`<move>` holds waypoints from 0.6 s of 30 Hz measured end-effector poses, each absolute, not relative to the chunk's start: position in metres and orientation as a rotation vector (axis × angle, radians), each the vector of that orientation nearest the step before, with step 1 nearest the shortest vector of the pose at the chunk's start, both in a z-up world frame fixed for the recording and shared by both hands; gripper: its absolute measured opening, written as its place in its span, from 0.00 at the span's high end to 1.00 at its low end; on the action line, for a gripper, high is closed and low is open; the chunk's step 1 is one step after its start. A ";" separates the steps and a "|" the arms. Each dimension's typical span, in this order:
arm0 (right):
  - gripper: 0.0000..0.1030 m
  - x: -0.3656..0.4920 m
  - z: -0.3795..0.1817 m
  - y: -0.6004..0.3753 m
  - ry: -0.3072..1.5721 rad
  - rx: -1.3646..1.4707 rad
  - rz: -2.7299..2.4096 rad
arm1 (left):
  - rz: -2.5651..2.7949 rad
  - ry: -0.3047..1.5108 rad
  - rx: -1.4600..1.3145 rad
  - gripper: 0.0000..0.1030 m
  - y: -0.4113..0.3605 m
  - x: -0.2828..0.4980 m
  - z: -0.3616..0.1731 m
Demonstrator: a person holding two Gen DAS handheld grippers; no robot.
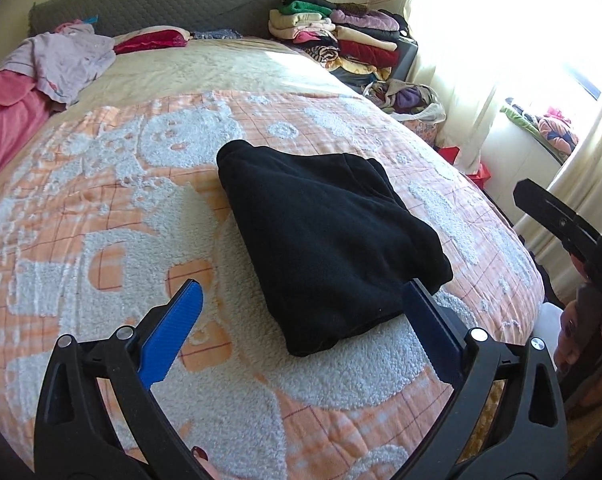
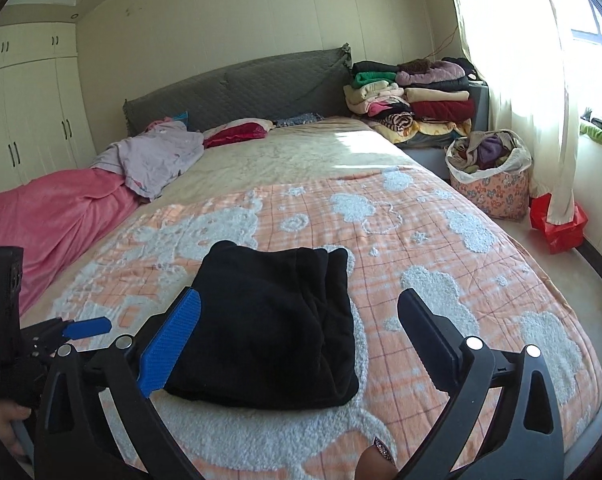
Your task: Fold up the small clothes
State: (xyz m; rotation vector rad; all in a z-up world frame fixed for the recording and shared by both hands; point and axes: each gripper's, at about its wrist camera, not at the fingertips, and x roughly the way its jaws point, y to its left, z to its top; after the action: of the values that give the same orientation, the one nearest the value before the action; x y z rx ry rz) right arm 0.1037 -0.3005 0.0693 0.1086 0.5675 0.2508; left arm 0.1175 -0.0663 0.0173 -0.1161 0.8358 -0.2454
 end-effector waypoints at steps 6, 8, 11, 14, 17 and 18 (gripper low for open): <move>0.04 0.080 0.058 -0.294 0.597 0.091 0.252 | -0.228 0.826 -0.125 0.09 -0.056 0.105 0.014; 0.04 0.072 0.054 -0.289 0.608 0.079 0.253 | -0.220 0.827 -0.127 0.09 -0.052 0.101 0.012; 0.04 0.061 0.044 -0.280 0.629 0.050 0.251 | -0.209 0.832 -0.131 0.09 -0.045 0.094 0.006; 0.04 0.055 0.033 -0.273 0.653 0.048 0.251 | -0.195 0.846 -0.140 0.09 -0.039 0.088 -0.002; 0.04 0.052 0.019 -0.268 0.682 0.059 0.254 | -0.180 0.859 -0.151 0.09 -0.035 0.083 -0.010; 0.04 0.051 0.015 -0.267 0.693 0.067 0.256 | -0.179 0.865 -0.155 0.09 -0.034 0.082 -0.013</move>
State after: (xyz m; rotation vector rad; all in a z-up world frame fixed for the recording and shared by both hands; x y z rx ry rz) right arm 0.0515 -0.2673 0.0155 0.0667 0.6927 0.2562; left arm 0.0818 -0.0339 -0.0127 -0.1553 0.8653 -0.1791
